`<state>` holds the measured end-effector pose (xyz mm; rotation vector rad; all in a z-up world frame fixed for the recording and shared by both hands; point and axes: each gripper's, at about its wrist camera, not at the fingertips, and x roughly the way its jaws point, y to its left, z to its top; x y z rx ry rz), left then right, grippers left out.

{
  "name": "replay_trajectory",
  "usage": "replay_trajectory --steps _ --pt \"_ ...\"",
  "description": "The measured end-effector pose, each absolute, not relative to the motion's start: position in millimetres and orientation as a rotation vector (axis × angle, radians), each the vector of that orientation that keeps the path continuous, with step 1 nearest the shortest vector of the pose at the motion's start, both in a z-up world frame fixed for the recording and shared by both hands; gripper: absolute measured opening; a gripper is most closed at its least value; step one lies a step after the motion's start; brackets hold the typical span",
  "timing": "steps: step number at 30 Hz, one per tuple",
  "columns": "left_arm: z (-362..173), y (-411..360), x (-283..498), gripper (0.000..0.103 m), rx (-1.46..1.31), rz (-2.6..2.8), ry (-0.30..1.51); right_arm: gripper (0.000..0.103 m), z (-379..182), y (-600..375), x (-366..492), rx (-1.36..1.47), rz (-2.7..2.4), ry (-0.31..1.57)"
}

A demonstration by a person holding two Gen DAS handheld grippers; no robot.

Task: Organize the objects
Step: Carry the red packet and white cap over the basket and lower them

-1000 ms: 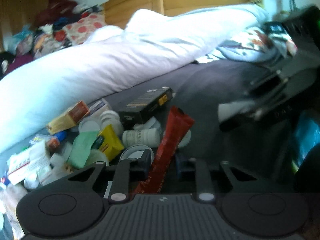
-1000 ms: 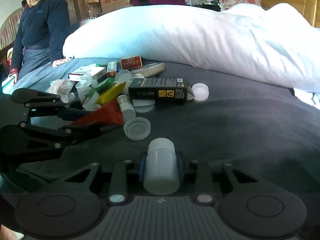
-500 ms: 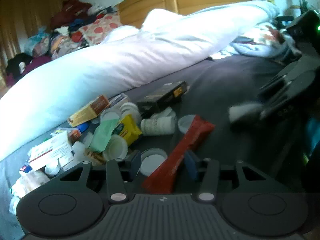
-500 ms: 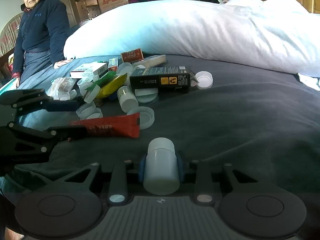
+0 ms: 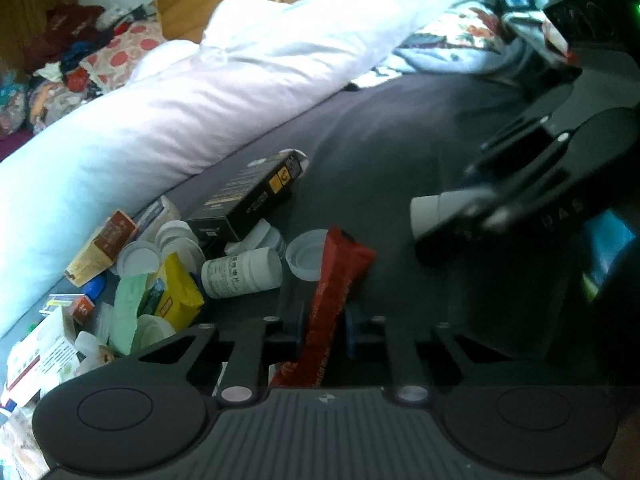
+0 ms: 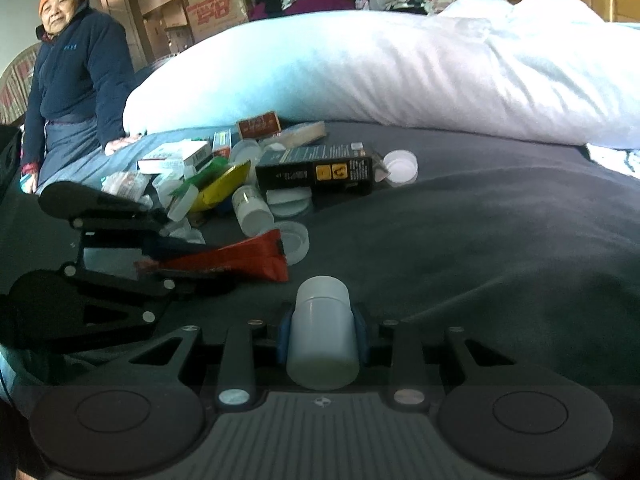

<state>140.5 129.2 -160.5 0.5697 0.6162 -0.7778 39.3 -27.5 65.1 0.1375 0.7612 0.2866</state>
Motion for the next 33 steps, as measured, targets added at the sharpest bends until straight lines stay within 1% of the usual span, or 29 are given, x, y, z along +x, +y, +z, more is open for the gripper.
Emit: replay_trajectory --steps 3,9,12,17,18,19,22,23,24,27,32,33 --pt "-145 137 136 0.017 0.498 -0.742 0.591 0.033 77 -29 35 0.143 0.272 0.729" --pt "-85 175 118 0.017 0.295 -0.578 0.511 0.033 121 -16 37 0.140 0.282 0.649" --pt "-56 208 108 0.017 0.201 -0.449 0.485 0.033 149 9 45 0.108 0.325 0.605" --pt "-5 275 84 0.017 0.128 -0.207 0.408 0.033 199 73 60 0.060 0.463 0.516" --pt "13 307 75 0.017 0.098 -0.094 0.396 0.033 208 88 61 0.052 0.492 0.502" --pt "13 307 75 0.017 0.098 -0.094 0.396 0.033 218 104 64 0.047 0.526 0.486" --pt "32 360 60 0.017 0.057 0.090 0.390 0.033 248 154 68 0.037 0.624 0.444" --pt "41 394 50 0.017 0.029 0.201 0.398 0.033 257 171 69 0.031 0.658 0.434" --pt "41 394 50 0.017 0.029 0.201 0.398 0.033 266 190 69 0.022 0.693 0.423" --pt "52 436 35 0.017 -0.006 0.341 0.408 0.033 290 245 67 -0.007 0.788 0.407" --pt "55 512 7 0.017 -0.100 0.517 0.456 0.033 313 330 51 -0.064 0.916 0.409" --pt "55 512 7 0.017 -0.100 0.517 0.456 0.033 315 344 48 -0.075 0.934 0.414"
